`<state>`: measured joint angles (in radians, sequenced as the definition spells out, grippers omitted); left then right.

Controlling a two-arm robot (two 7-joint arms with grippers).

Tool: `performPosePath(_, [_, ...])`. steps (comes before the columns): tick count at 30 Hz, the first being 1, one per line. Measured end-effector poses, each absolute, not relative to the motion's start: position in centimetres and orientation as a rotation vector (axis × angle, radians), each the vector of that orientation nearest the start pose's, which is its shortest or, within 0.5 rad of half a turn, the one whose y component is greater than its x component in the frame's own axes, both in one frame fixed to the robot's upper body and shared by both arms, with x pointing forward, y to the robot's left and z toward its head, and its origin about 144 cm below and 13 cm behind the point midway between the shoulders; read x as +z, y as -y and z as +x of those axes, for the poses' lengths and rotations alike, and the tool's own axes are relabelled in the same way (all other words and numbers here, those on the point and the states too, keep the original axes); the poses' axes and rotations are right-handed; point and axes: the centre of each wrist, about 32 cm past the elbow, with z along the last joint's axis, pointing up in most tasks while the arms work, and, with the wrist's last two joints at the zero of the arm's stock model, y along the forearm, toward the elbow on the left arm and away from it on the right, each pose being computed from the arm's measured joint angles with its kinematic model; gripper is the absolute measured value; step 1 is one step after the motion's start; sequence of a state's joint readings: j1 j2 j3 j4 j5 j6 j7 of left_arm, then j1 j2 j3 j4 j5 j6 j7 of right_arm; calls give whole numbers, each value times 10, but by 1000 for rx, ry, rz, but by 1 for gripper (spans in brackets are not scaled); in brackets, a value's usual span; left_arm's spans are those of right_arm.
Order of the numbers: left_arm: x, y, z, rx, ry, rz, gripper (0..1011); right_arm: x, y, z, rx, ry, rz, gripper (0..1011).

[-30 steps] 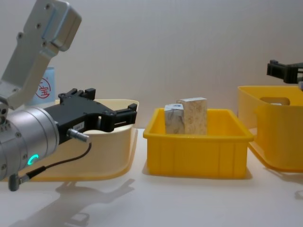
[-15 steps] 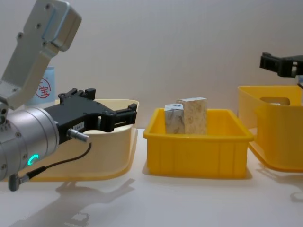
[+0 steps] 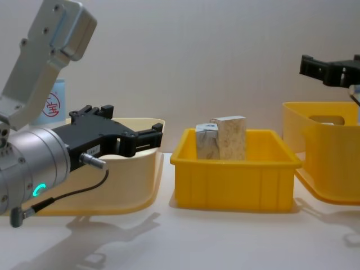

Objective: Bimanual collaborative sorting of washing and personal care products

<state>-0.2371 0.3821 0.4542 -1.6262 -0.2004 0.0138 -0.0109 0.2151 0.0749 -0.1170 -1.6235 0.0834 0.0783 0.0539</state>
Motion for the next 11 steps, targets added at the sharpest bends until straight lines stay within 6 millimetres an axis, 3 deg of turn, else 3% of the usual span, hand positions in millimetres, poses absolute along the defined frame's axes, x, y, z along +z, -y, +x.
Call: performPosePath(11, [1204, -198, 492, 1124, 268, 61, 1002, 1216, 221, 489, -1343, 132, 94, 1001])
